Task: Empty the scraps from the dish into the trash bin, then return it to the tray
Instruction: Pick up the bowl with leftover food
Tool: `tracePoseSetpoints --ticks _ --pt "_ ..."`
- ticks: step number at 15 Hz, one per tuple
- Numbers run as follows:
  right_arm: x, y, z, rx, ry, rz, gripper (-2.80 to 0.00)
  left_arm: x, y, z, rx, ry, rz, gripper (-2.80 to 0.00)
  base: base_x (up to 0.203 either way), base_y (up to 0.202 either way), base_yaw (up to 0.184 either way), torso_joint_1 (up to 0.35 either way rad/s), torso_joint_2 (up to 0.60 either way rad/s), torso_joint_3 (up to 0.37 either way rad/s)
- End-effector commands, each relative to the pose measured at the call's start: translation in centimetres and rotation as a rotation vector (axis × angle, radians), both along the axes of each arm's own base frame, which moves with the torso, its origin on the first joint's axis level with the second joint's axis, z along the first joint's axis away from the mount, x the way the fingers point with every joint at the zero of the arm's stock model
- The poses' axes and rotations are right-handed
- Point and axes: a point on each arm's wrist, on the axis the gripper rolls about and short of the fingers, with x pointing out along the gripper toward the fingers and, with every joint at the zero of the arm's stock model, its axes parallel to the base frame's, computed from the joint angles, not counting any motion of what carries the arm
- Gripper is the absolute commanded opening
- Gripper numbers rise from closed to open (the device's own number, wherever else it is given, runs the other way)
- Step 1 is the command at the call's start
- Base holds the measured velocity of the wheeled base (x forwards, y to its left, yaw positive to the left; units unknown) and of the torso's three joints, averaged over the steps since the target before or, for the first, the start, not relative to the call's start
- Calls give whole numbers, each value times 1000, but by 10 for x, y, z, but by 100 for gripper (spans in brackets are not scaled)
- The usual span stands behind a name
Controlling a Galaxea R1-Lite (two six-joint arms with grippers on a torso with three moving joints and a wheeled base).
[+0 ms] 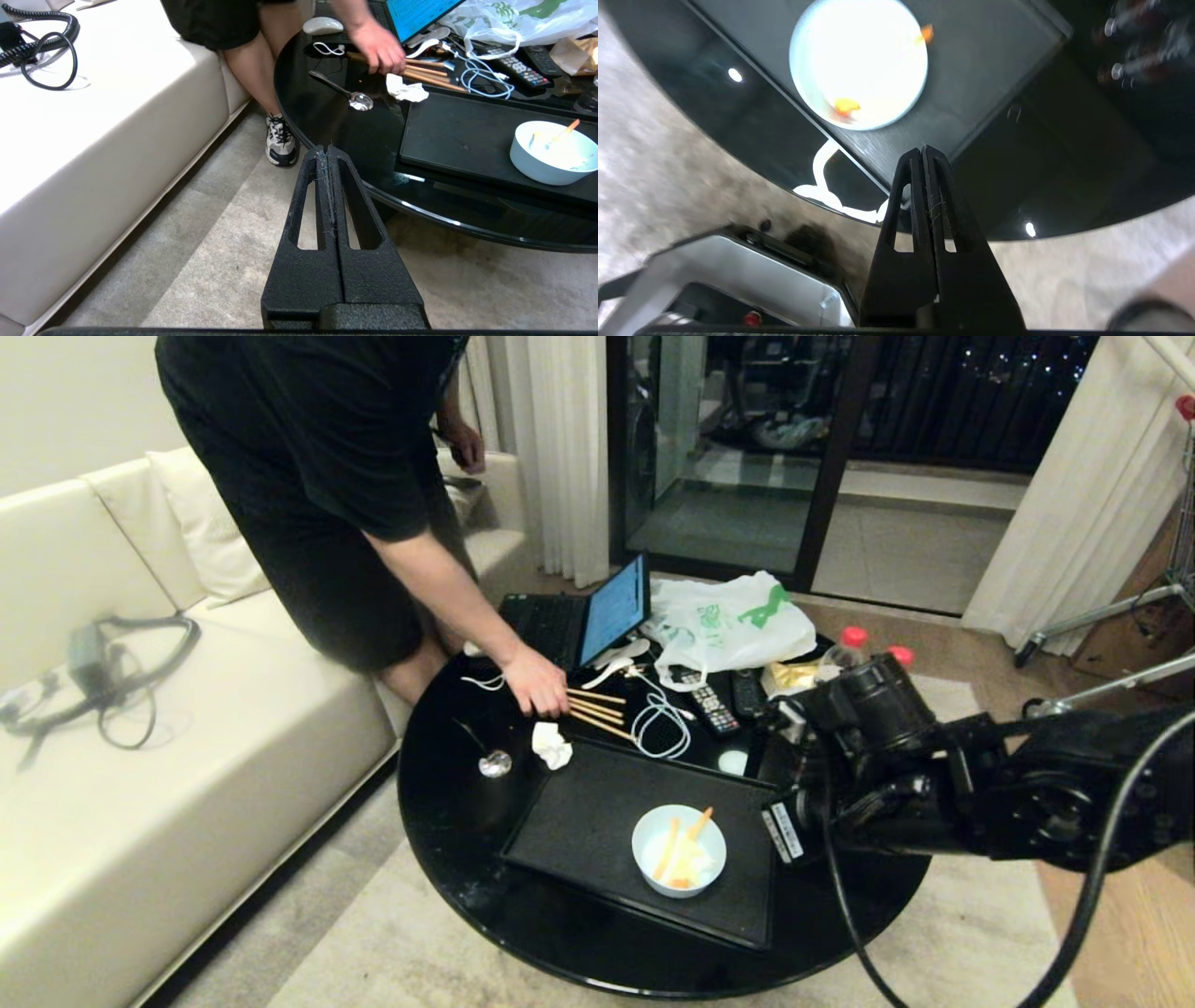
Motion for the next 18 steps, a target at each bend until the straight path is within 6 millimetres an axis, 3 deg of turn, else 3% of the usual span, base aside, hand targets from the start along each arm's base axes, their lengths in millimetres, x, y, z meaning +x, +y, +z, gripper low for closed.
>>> tracePoseSetpoints --ticks 1,2,3,10,18 --pt "10 10 -21 -6 62 -33 -280 0 0 0 0 -1 1 -280 0 0 0 0 0 0" --pt "13 14 -24 4 75 -49 -280 0 0 0 0 -1 1 -280 0 0 0 0 0 0" --pt "15 18 -25 6 94 -61 0 0 0 0 0 -1 0 -280 0 0 0 0 0 0" --pt "36 46 -47 -41 126 -124 0 0 0 0 0 -1 1 -280 0 0 0 0 0 0" --pt "60 63 -86 -150 113 -186 0 0 0 0 0 -1 0 -280 0 0 0 0 0 0"
